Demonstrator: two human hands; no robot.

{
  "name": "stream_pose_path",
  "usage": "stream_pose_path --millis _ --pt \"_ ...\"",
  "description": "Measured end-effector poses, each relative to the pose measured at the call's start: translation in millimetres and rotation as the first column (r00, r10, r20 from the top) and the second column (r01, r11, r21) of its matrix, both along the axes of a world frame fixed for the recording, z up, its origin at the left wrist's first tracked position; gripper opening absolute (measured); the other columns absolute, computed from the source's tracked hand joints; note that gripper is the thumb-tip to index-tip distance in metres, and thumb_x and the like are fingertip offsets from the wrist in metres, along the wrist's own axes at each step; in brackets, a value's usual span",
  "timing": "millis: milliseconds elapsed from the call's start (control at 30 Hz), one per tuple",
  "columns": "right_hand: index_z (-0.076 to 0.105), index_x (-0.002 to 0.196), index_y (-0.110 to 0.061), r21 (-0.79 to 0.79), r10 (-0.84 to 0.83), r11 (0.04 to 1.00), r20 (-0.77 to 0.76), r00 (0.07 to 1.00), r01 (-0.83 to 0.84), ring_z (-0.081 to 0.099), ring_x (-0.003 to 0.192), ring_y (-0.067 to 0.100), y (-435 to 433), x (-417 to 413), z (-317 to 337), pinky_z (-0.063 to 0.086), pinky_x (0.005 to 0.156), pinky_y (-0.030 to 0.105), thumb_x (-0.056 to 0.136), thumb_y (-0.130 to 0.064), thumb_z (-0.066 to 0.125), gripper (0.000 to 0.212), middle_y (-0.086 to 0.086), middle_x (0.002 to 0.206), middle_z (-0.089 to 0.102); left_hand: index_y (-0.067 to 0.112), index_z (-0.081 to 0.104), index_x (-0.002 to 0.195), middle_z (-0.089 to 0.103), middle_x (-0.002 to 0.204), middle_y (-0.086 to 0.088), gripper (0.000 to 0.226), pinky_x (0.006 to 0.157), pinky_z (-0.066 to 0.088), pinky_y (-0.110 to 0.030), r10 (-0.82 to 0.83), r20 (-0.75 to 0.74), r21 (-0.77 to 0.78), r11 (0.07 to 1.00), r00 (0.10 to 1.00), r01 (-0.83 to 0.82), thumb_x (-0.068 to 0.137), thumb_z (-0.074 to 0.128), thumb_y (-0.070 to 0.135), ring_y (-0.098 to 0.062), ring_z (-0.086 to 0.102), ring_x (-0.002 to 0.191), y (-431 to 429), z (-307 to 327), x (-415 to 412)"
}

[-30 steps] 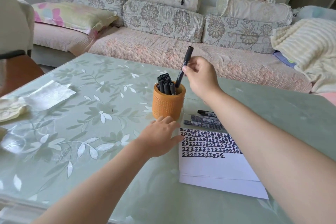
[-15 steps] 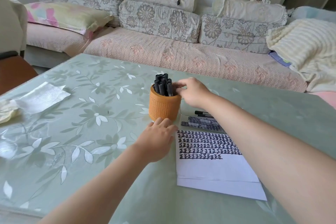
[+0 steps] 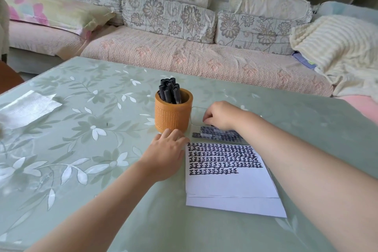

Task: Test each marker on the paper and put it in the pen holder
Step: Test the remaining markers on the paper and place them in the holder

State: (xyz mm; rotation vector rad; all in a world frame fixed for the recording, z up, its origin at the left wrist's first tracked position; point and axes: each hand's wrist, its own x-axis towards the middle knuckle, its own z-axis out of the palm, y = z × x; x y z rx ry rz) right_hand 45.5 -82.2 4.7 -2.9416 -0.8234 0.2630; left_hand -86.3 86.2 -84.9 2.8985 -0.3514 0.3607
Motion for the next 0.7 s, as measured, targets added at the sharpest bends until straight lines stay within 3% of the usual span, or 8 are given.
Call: stream_pose_path --millis 167,333,400,500,567,633,700 --pt "0.077 0.1 -0.017 -0.122 0.045 0.991 -0.069 0.997 -0.053 0.065 0.088 0.025 17 5 0 0.055 0.079 0.033 0.085 -0.033 0.073 0.022 0.003 0.096 0.074 0.028 0.052 0.13 0.048 0.127 0.008 0.034 0.096 0.035 -0.034 -0.012 0.005 -0.013 1.0 1.0 0.012 0.099 0.039 0.03 -0.018 0.04 0.115 1 1 0" --pt "0.075 0.099 -0.013 -0.166 0.076 0.983 -0.016 0.997 -0.078 0.065 0.086 0.026 23 4 1 0.056 0.079 0.036 0.085 -0.025 0.073 0.017 0.007 0.096 0.072 0.03 0.049 0.133 0.046 0.129 0.01 0.035 0.097 0.034 -0.032 -0.007 -0.003 -0.016 1.0 1.0 0.007 0.1 0.037 0.032 -0.017 0.039 0.116 1 1 0" --pt "0.071 0.104 -0.013 -0.1 0.074 0.992 0.013 0.997 -0.072 0.064 0.089 0.026 20 1 2 0.055 0.082 0.038 0.09 -0.024 0.066 0.018 0.008 0.103 0.069 0.03 0.049 0.133 0.046 0.129 0.009 0.035 0.097 0.034 -0.032 -0.009 -0.005 -0.012 1.0 1.0 0.009 0.1 0.037 0.032 -0.017 0.039 0.117 2 2 0" --pt "0.063 0.118 -0.018 0.119 0.049 0.992 0.018 0.999 -0.05 0.06 0.102 0.024 12 -10 6 0.048 0.085 0.032 0.096 -0.024 0.059 0.024 0.006 0.12 0.062 0.03 0.048 0.133 0.046 0.129 0.009 0.036 0.097 0.034 -0.032 -0.02 -0.012 -0.014 1.0 1.0 0.02 0.099 0.038 0.031 -0.017 0.039 0.117 2 4 0" --pt "0.058 0.13 -0.018 0.207 0.073 0.975 0.068 0.995 -0.086 0.056 0.114 0.024 6 -18 9 0.044 0.094 0.032 0.099 -0.023 0.054 0.032 0.005 0.13 0.057 0.03 0.049 0.133 0.047 0.129 0.008 0.035 0.097 0.035 -0.033 -0.022 -0.013 -0.027 0.999 1.0 0.022 0.099 0.039 0.031 -0.017 0.04 0.117 2 6 -1" --pt "0.061 0.127 -0.015 0.259 0.115 0.953 0.175 0.978 -0.158 0.056 0.112 0.022 -3 -27 10 0.043 0.098 0.033 0.099 -0.022 0.053 0.029 0.004 0.125 0.058 0.03 0.048 0.134 0.047 0.13 0.009 0.036 0.097 0.035 -0.033 -0.017 -0.019 -0.03 0.999 1.0 0.016 0.099 0.039 0.031 -0.016 0.04 0.117 2 8 -2" --pt "0.066 0.114 -0.015 0.354 0.122 0.91 0.269 0.955 -0.216 0.057 0.095 0.017 -15 -37 11 0.045 0.089 0.032 0.097 -0.021 0.057 0.02 0.0 0.11 0.057 0.03 0.047 0.135 0.047 0.131 0.01 0.037 0.097 0.036 -0.032 -0.01 -0.027 -0.033 0.999 1.0 0.009 0.099 0.039 0.031 -0.015 0.04 0.118 1 10 -3"
